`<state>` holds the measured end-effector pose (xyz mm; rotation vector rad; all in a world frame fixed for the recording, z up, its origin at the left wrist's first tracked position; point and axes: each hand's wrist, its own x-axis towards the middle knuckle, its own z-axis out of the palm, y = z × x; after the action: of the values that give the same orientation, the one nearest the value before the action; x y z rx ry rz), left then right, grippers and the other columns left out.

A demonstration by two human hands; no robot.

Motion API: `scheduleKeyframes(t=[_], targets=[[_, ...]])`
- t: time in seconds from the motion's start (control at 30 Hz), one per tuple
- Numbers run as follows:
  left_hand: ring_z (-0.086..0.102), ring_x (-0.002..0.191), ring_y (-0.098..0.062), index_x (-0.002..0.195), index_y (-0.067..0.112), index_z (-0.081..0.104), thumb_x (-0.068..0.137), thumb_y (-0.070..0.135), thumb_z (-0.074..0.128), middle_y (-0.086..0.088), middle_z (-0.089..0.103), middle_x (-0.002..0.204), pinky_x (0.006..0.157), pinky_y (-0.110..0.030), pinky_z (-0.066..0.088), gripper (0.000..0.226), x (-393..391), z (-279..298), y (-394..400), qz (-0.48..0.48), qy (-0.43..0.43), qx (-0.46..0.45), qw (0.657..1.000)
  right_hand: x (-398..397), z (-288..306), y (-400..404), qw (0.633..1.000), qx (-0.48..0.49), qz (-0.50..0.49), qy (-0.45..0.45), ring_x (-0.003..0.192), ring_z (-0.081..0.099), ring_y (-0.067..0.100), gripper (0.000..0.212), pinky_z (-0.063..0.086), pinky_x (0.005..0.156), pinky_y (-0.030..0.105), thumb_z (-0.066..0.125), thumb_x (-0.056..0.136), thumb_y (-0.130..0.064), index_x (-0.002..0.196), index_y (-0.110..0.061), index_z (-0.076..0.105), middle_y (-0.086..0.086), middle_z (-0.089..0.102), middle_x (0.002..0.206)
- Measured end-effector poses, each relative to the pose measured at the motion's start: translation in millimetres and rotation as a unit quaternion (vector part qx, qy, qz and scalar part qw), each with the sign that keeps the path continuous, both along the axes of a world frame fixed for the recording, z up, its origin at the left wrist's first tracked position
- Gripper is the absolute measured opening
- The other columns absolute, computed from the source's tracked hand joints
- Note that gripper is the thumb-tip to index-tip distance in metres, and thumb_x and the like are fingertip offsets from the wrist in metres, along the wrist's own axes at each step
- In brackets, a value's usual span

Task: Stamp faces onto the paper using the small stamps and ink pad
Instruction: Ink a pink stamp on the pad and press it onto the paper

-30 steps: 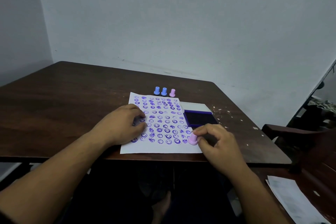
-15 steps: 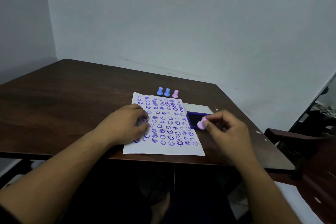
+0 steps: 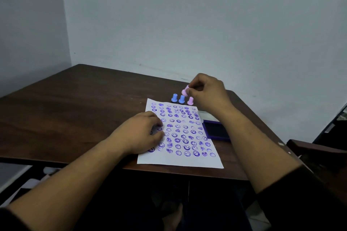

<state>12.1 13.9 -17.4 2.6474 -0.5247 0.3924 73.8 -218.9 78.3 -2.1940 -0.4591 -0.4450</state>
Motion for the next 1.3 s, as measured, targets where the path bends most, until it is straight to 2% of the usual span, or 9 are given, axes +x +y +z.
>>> scheduleKeyframes(t=[0.07, 0.17, 0.27, 0.4, 0.5, 0.7, 0.83, 1.13, 1.3], targets=[[0.055, 0.117, -0.007, 0.128, 0.029, 0.066, 0.091, 0.053, 0.056, 0.013, 0.059, 0.128, 0.095, -0.029, 0.048, 0.045, 0, 1, 0, 0.0, 0.001, 0.0, 1.0, 19, -3, 13, 1.0, -0.022, 0.004, 0.016, 0.07, 0.077, 0.0, 0.012, 0.059, 0.058, 0.021, 0.074, 0.088, -0.011, 0.082, -0.019, 0.069, -0.013, 0.082, 0.081], [0.055, 0.117, -0.008, 0.128, 0.029, 0.066, 0.092, 0.052, 0.056, 0.012, 0.059, 0.128, 0.094, -0.028, 0.048, 0.044, -1, 1, -1, -0.002, -0.002, 0.002, 1.0, 45, -8, 31, 0.998, -0.06, -0.001, 0.03, 0.061, 0.072, -0.006, 0.012, 0.047, 0.044, 0.01, 0.077, 0.088, -0.01, 0.083, -0.017, 0.069, -0.016, 0.08, 0.076], [0.055, 0.118, -0.01, 0.129, 0.027, 0.065, 0.093, 0.05, 0.056, 0.01, 0.059, 0.128, 0.096, -0.029, 0.047, 0.044, -1, 1, -1, -0.002, -0.005, 0.0, 1.0, 69, -13, 45, 0.995, -0.089, -0.011, 0.035, 0.053, 0.071, -0.004, 0.014, 0.046, 0.038, 0.014, 0.074, 0.089, -0.01, 0.086, -0.022, 0.066, -0.009, 0.081, 0.082], [0.056, 0.117, -0.013, 0.129, 0.026, 0.065, 0.092, 0.049, 0.055, 0.008, 0.06, 0.128, 0.099, -0.034, 0.049, 0.045, -2, 1, -2, -0.004, -0.008, 0.002, 1.0, 89, -20, 57, 0.99, -0.139, -0.015, 0.037, 0.074, 0.077, 0.013, 0.032, 0.06, 0.061, 0.03, 0.07, 0.087, -0.008, 0.114, -0.025, 0.067, -0.011, 0.08, 0.093], [0.056, 0.117, -0.014, 0.128, 0.025, 0.065, 0.092, 0.048, 0.055, 0.007, 0.06, 0.128, 0.099, -0.033, 0.048, 0.044, -2, 1, -1, -0.004, -0.012, 0.005, 1.0, 101, -28, 64, 0.986, -0.161, -0.014, 0.05, 0.069, 0.077, 0.016, 0.046, 0.063, 0.077, 0.037, 0.064, 0.082, -0.008, 0.125, -0.024, 0.065, -0.013, 0.082, 0.091], [0.056, 0.117, -0.016, 0.129, 0.024, 0.065, 0.093, 0.047, 0.055, 0.006, 0.06, 0.128, 0.098, -0.033, 0.047, 0.044, -2, -2, -2, -0.002, -0.021, 0.011, 1.0, 114, -42, 73, 0.973, -0.223, -0.044, 0.044, 0.112, 0.07, 0.011, 0.048, 0.047, 0.109, 0.041, 0.072, 0.087, -0.014, 0.133, -0.026, 0.065, -0.015, 0.082, 0.097], [0.055, 0.116, -0.013, 0.13, 0.026, 0.064, 0.093, 0.049, 0.053, 0.01, 0.06, 0.128, 0.097, -0.033, 0.047, 0.044, -1, -2, -1, -0.004, -0.02, 0.01, 1.0, 118, -48, 72, 0.968, -0.241, -0.058, 0.039, 0.119, 0.067, 0.013, 0.045, 0.04, 0.112, 0.038, 0.07, 0.09, -0.016, 0.133, -0.027, 0.064, -0.014, 0.081, 0.106], [0.055, 0.115, -0.011, 0.128, 0.03, 0.064, 0.093, 0.051, 0.052, 0.013, 0.059, 0.127, 0.096, -0.031, 0.046, 0.042, 0, -4, -1, -0.005, -0.026, 0.01, 1.0, 122, -58, 71, 0.962, -0.258, -0.079, 0.04, 0.124, 0.064, 0.027, 0.036, 0.044, 0.111, 0.042, 0.064, 0.095, -0.02, 0.128, -0.033, 0.066, -0.006, 0.076, 0.125], [0.054, 0.115, -0.009, 0.127, 0.031, 0.064, 0.093, 0.052, 0.052, 0.015, 0.059, 0.126, 0.095, -0.03, 0.046, 0.042, 1, -5, 0, -0.006, -0.023, 0.005, 1.0, 117, -48, 70, 0.963, -0.258, -0.073, 0.03, 0.121, 0.066, 0.019, 0.045, 0.04, 0.111, 0.039, 0.078, 0.089, -0.024, 0.132, -0.03, 0.066, -0.009, 0.078, 0.119]])
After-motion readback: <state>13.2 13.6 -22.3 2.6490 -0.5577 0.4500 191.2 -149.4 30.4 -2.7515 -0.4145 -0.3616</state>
